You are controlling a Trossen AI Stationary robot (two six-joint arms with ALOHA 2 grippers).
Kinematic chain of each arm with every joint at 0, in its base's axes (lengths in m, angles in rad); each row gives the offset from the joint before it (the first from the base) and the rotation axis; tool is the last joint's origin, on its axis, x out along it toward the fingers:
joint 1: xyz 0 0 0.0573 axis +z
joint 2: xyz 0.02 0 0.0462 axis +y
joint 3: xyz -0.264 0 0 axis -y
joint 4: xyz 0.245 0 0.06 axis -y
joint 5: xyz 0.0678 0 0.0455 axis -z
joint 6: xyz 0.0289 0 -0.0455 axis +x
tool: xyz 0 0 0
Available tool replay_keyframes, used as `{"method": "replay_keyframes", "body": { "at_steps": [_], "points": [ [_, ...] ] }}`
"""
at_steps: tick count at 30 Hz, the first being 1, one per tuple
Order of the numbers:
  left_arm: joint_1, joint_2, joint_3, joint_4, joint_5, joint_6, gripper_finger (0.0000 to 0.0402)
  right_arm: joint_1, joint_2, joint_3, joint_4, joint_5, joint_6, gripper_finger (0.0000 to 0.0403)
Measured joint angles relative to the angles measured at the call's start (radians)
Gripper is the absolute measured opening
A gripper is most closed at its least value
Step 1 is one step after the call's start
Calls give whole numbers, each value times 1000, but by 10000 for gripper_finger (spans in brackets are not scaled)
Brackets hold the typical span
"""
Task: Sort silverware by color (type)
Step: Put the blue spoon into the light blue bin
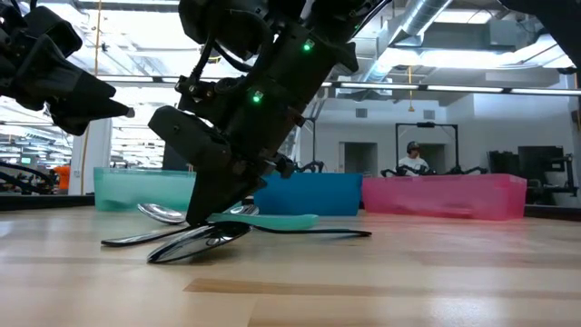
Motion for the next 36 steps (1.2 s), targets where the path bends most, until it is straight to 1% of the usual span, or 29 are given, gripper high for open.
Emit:
{"method": "replay_keyframes", "body": {
  "at_steps": [5, 11, 26, 36],
  "points": [
    [0, 0, 0, 0, 0, 0, 194, 0, -1, 0, 0, 17, 0, 46],
    [0, 0, 0, 0, 0, 0, 194, 0, 3, 38, -26, 17, -30, 46],
    [0, 0, 0, 0, 0, -3, 194, -2, 4, 192, -186, 25, -72, 46],
    [0, 0, 0, 0, 0, -1, 194, -25, 0, 286, -197, 25, -156, 46]
  ]
}}
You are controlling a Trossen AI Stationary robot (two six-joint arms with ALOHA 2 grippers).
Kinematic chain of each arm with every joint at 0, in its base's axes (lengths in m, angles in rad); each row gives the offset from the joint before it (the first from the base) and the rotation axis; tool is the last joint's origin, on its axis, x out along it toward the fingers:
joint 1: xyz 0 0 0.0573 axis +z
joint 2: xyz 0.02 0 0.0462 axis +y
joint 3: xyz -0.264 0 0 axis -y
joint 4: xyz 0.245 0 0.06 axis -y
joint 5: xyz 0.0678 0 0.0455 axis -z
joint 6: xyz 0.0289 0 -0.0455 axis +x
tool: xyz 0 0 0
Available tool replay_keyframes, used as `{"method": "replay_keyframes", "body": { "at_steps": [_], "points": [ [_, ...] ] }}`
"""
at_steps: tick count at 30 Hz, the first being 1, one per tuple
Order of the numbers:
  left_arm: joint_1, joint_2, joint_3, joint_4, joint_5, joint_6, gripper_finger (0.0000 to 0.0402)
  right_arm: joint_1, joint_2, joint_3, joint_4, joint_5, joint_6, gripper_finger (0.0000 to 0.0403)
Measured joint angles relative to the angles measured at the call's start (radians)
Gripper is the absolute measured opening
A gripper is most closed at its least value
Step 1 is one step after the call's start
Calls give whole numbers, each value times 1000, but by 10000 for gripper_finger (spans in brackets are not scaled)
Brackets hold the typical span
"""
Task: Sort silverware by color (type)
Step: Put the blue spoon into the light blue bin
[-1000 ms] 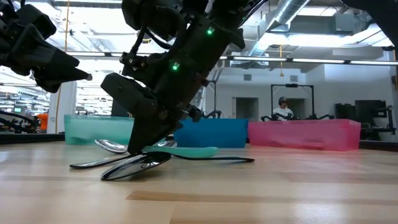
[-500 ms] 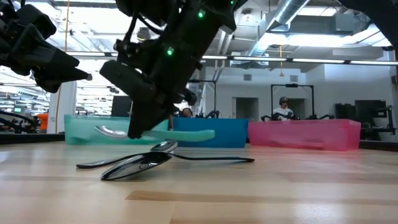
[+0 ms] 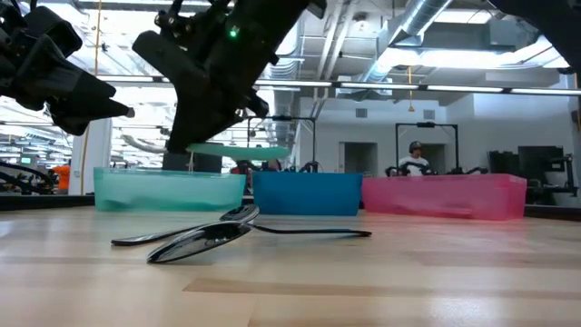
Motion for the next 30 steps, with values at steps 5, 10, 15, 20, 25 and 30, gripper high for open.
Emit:
{"method": "replay_keyframes", "body": {
  "at_steps": [5, 10, 15, 20, 25, 30],
  "points": [
    [0, 0, 0, 0, 0, 0, 194, -33, 0, 10, 3, 0, -11, 46],
    [0, 0, 0, 0, 0, 0, 194, -69, 0, 10, 23, 0, -31, 46],
    [0, 0, 0, 0, 0, 1, 194, -102, 0, 10, 60, -1, -54, 46],
    [0, 0, 0, 0, 0, 1, 194, -131, 0, 10, 111, -1, -95, 46],
    [0, 0, 0, 0, 0, 1, 194, -157, -1, 10, 141, -1, -127, 46],
    [0, 0, 0, 0, 0, 1, 194, -175, -1, 10, 199, 20, -180, 46]
  ]
}}
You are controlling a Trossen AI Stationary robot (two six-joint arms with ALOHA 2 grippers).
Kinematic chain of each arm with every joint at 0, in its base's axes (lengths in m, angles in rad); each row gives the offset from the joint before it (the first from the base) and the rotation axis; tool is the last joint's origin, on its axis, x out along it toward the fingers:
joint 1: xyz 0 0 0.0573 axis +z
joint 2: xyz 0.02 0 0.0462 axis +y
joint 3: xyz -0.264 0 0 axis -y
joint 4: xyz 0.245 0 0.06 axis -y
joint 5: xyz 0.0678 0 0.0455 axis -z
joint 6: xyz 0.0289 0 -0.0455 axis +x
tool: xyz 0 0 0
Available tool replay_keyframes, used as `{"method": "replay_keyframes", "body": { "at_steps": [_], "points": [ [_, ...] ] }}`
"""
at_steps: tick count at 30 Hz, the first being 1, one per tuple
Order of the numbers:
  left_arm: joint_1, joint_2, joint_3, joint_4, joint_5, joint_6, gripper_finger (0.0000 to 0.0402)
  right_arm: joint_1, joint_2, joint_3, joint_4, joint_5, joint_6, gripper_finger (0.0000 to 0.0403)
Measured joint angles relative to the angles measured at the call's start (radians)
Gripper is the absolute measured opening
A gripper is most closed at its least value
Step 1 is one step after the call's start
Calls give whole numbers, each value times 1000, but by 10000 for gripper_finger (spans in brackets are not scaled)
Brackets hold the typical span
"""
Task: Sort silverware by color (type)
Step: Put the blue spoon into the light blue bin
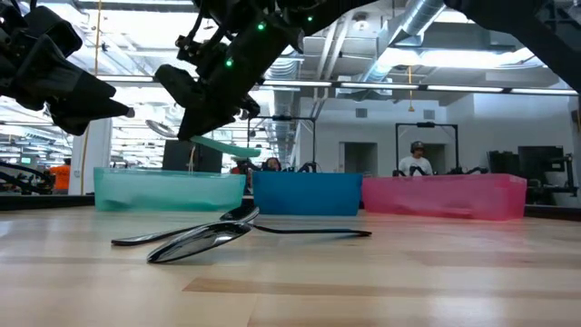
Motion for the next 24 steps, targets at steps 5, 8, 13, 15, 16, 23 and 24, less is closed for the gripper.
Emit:
{"method": "replay_keyframes", "body": {
  "at_steps": [5, 8, 13, 15, 16, 23, 24],
  "points": [
    [0, 0, 0, 0, 0, 0, 194, -16, 0, 0, 102, 6, -76, 46],
    [0, 0, 0, 0, 0, 0, 194, -21, 0, 0, 165, 21, -138, 46],
    [0, 0, 0, 0, 1, 7, 194, -32, 0, 0, 255, 60, -267, 46],
    [0, 0, 0, 0, 1, 11, 194, -40, 0, 0, 300, 60, -301, 46],
    [0, 0, 0, 0, 1, 11, 194, -45, 0, 0, 324, 60, -320, 46],
    [0, 0, 0, 0, 5, 11, 194, -63, 1, 0, 504, 61, -454, 46],
    [0, 0, 0, 0, 5, 11, 194, -63, 1, 0, 524, 60, -459, 46]
  ]
}}
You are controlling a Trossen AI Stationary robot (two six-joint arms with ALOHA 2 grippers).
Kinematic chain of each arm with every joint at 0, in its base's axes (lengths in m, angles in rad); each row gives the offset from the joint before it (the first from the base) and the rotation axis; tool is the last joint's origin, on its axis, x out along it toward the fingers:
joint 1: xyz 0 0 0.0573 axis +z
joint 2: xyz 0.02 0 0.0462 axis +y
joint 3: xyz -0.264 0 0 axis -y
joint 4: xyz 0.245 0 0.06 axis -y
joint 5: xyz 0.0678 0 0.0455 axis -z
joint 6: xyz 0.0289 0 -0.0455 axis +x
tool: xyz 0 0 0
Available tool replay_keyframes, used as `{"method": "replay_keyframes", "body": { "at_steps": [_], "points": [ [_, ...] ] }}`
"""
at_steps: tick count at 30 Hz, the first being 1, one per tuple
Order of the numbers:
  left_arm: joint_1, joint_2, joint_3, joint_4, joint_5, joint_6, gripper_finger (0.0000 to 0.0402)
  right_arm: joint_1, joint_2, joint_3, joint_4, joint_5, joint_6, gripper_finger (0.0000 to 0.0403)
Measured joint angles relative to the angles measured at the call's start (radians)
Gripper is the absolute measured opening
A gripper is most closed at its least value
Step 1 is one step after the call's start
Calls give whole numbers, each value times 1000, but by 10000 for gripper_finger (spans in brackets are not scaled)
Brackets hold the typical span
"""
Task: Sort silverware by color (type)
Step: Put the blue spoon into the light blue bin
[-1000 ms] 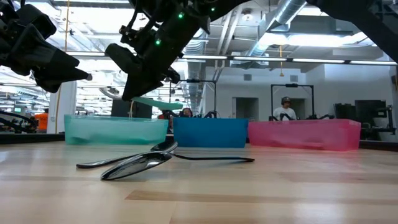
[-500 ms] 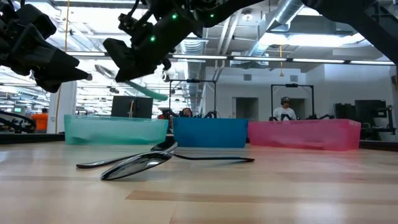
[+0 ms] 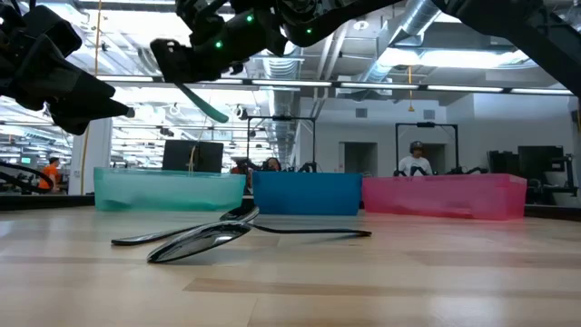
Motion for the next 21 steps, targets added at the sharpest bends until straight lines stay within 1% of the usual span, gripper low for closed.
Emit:
{"method": "replay_keyframes", "body": {
  "at_steps": [7, 9, 11, 13, 16, 21],
  "points": [
    [0, 0, 0, 0, 0, 7, 194, -38, 8, 0, 96, -24, -27, 46],
    [0, 0, 0, 0, 0, 7, 194, -51, 37, 4, 177, -28, -27, 46],
    [0, 0, 0, 0, 0, 7, 194, -62, 50, -2, 191, -36, -27, 46],
    [0, 0, 0, 0, 1, 7, 194, -67, 84, 0, 262, -46, -29, 46],
    [0, 1, 0, 0, 1, 8, 194, -83, 103, 0, 317, -53, -27, 46],
    [0, 2, 0, 0, 1, 8, 194, -108, 101, 1, 329, -62, 34, 51]
  ]
}}
